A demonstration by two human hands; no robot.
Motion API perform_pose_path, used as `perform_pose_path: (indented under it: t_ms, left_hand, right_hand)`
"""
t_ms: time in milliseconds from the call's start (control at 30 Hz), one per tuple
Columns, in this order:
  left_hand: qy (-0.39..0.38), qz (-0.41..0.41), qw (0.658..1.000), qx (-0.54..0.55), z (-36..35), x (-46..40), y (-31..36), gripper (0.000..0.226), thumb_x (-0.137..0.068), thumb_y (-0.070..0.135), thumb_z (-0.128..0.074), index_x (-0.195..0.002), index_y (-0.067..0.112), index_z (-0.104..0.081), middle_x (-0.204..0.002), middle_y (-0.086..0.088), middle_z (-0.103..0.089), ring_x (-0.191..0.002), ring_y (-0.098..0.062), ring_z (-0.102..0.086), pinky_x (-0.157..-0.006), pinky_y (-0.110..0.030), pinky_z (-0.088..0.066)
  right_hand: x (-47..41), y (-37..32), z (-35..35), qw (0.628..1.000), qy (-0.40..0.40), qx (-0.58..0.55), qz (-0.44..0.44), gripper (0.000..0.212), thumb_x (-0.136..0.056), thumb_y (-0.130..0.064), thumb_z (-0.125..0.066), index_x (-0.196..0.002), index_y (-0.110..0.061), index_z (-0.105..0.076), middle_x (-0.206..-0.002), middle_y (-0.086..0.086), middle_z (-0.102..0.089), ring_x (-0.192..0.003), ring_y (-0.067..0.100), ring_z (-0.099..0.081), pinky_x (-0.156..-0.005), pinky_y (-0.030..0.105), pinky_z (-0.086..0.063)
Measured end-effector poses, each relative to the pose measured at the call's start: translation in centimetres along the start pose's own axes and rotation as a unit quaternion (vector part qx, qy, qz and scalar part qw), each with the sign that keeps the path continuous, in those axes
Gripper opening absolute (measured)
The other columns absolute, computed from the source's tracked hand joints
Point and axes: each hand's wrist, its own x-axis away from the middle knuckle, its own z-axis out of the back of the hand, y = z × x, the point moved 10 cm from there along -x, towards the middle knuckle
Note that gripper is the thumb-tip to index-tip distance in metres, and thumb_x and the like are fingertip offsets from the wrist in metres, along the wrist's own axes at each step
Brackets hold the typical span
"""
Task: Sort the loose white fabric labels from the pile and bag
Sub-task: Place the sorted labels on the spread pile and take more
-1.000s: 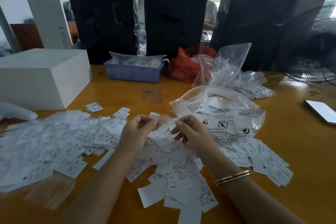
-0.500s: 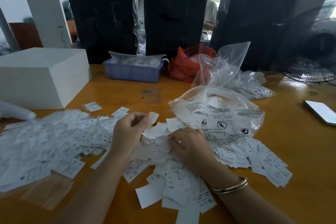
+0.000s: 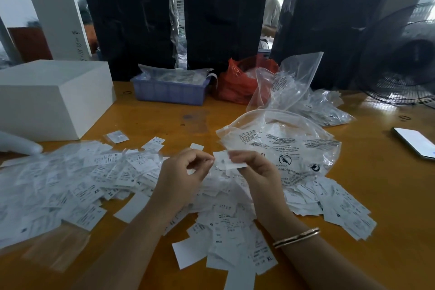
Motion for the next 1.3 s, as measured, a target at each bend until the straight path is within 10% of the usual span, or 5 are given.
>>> perform_pose_path:
  t_ms: [467, 600, 1133, 1300]
  left_hand:
    - [0.044, -0.003, 0.999, 0.0, 1.3, 0.0, 0.1, 0.006, -0.081, 0.02, -0.071, -0.087, 0.022, -0.068, -0.08, 0.016, -0.064, -0.082, 0.002, -0.059, -0.067, -0.006, -0.047]
    - [0.037, -0.006, 0.999, 0.008, 1.2, -0.1, 0.2, 0.01, -0.08, 0.019, -0.073, -0.086, 0.024, -0.067, -0.081, 0.018, -0.063, -0.081, 0.007, -0.059, -0.067, -0.003, -0.045]
    - [-0.008, -0.024, 0.999, 0.027, 0.2, -0.2, 0.4, 0.023, -0.078, 0.039, -0.064, -0.086, 0.019, -0.07, -0.078, 0.009, -0.064, -0.078, -0.002, -0.058, -0.066, -0.007, -0.043]
    - [-0.027, -0.024, 0.998, 0.048, -0.1, -0.1, 0.4, 0.018, -0.078, 0.045, -0.06, -0.084, 0.031, -0.069, -0.078, 0.014, -0.065, -0.077, -0.003, -0.06, -0.065, -0.009, -0.045]
  right_hand:
    - [-0.1, -0.5, 0.8, 0.996, 0.033, 0.08, 0.027, 0.007, -0.088, -0.016, -0.063, -0.086, -0.021, -0.06, -0.075, -0.007, -0.068, -0.068, 0.016, -0.065, -0.06, 0.025, -0.052]
    - [0.1, -1.5, 0.4, 0.994, 0.006, 0.096, 0.057, 0.037, -0.089, -0.008, -0.062, -0.108, -0.036, -0.046, -0.089, -0.007, -0.072, -0.072, 0.011, -0.071, -0.065, 0.022, -0.055]
    - [1.2, -4.9, -0.8, 0.913, 0.028, 0.324, 0.248, 0.011, -0.079, -0.004, -0.071, -0.088, -0.011, -0.072, -0.065, -0.006, -0.062, -0.065, 0.01, -0.057, -0.056, 0.011, -0.045]
    - [1.3, -5.1, -1.3, 0.889, 0.0, 0.375, 0.264, 0.009, -0.081, -0.005, -0.065, -0.087, -0.009, -0.072, -0.068, -0.001, -0.064, -0.056, 0.013, -0.056, -0.053, 0.03, -0.049]
